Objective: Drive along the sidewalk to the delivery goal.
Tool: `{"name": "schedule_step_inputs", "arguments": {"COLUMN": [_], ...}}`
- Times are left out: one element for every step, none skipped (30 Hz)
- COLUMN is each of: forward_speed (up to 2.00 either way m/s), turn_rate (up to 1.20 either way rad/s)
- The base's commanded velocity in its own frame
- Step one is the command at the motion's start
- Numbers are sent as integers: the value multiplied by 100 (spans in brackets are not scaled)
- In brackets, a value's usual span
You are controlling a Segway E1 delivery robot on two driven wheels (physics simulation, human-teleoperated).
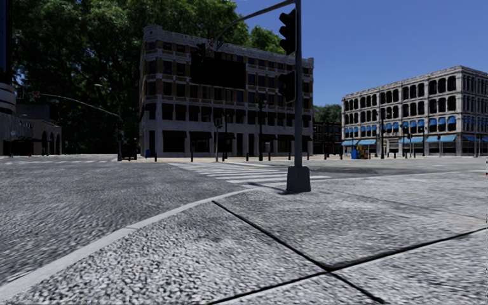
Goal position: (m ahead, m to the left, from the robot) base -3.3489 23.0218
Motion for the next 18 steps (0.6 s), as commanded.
{"name": "schedule_step_inputs", "arguments": {"forward_speed": [0,0,0,0,0,0,0,0,0,0,0,0,0,0,0,0,0,0], "turn_rate": [94,98,103,105,105,105,105,105,105,105,105,105,105,105,105,105,105,105]}}
